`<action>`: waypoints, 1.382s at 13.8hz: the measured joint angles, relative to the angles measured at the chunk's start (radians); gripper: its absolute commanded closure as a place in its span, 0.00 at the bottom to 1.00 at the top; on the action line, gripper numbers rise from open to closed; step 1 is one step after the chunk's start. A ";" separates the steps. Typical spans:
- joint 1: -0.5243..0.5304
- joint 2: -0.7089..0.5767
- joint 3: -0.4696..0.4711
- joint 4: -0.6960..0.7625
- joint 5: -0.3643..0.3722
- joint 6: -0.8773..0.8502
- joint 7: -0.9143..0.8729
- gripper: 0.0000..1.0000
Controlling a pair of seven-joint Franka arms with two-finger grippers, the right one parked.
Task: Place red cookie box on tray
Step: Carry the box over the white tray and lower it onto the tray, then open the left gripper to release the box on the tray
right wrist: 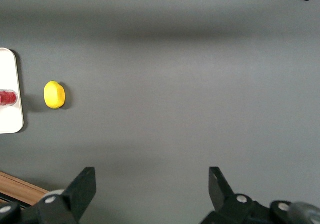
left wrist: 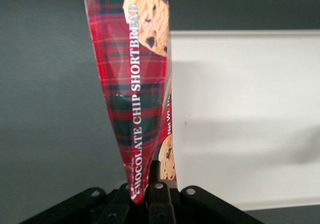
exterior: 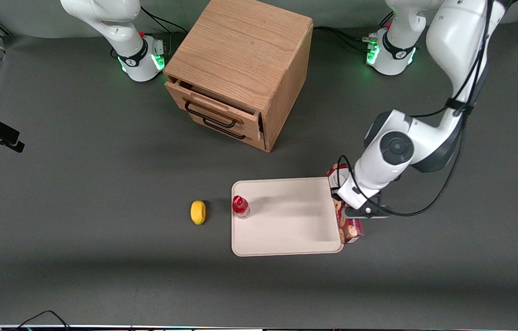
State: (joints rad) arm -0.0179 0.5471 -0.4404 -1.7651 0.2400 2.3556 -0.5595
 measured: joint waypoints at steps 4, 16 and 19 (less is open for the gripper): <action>-0.038 0.106 0.006 0.036 0.027 0.017 -0.048 1.00; -0.061 0.138 0.043 0.076 0.086 0.022 -0.054 0.00; -0.064 0.134 0.044 0.093 0.106 0.026 -0.055 0.00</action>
State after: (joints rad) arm -0.0824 0.6813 -0.3968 -1.6725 0.3461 2.3820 -0.6149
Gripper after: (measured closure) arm 0.401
